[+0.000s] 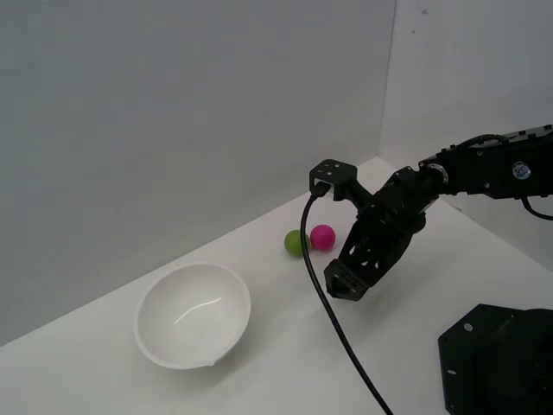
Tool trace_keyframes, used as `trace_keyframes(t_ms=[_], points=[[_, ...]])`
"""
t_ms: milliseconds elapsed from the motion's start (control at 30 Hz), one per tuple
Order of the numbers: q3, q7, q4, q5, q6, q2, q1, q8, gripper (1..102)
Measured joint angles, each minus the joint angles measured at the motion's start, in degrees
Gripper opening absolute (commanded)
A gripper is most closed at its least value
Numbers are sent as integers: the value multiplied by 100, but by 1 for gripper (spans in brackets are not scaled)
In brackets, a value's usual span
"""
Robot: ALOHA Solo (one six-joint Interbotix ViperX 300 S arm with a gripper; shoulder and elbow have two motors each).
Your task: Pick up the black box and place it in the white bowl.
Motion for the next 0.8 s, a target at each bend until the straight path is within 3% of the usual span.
trace_keyframes(t_ms=[600, 667, 800], points=[[-703, 79, -246, -237, -9, -703, -88, 0, 96], [-712, 79, -264, -264, -9, -703, -97, 0, 89], [-712, 79, -264, -255, -9, -703, -97, 0, 64]])
